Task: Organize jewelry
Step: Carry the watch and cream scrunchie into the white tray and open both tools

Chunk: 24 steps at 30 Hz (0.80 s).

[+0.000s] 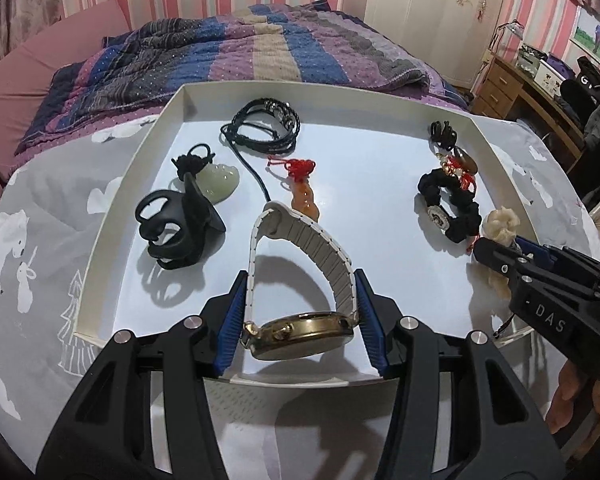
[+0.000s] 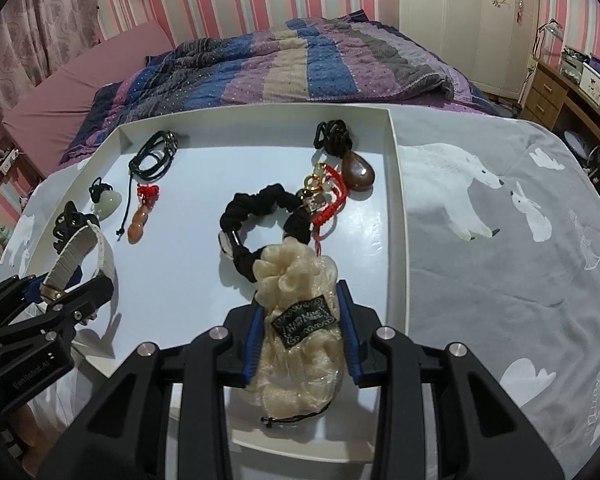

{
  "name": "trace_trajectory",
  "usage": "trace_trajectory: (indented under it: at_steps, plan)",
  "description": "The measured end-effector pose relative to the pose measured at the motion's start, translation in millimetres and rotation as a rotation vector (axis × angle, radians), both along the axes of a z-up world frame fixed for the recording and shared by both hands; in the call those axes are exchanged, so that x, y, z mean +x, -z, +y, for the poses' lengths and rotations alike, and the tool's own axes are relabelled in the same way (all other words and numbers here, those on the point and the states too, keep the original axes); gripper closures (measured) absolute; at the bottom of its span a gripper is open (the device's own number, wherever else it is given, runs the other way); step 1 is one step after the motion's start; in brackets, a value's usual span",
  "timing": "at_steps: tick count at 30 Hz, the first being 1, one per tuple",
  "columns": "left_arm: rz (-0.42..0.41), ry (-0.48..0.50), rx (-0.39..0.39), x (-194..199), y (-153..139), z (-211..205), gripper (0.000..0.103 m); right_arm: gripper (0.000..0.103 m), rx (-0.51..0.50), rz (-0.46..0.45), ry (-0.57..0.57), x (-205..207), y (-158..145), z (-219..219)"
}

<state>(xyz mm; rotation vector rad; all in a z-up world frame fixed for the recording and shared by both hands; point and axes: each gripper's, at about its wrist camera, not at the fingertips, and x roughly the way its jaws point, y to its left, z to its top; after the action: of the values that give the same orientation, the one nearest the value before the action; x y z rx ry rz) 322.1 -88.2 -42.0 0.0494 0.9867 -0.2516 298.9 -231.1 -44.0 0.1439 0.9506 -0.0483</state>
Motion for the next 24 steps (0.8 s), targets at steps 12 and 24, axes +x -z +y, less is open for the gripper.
trace_trajectory:
  at_steps: [12, 24]
  plan:
    - [-0.021, -0.010, 0.021, -0.5, 1.3, 1.5, 0.049, 0.068, -0.037, -0.002, -0.008, 1.6, 3.7, 3.9]
    - [-0.038, -0.018, 0.027, -3.2, -1.7, 4.4, 0.045, 0.061, -0.044, 0.001, -0.023, 0.9, 3.3, 5.6]
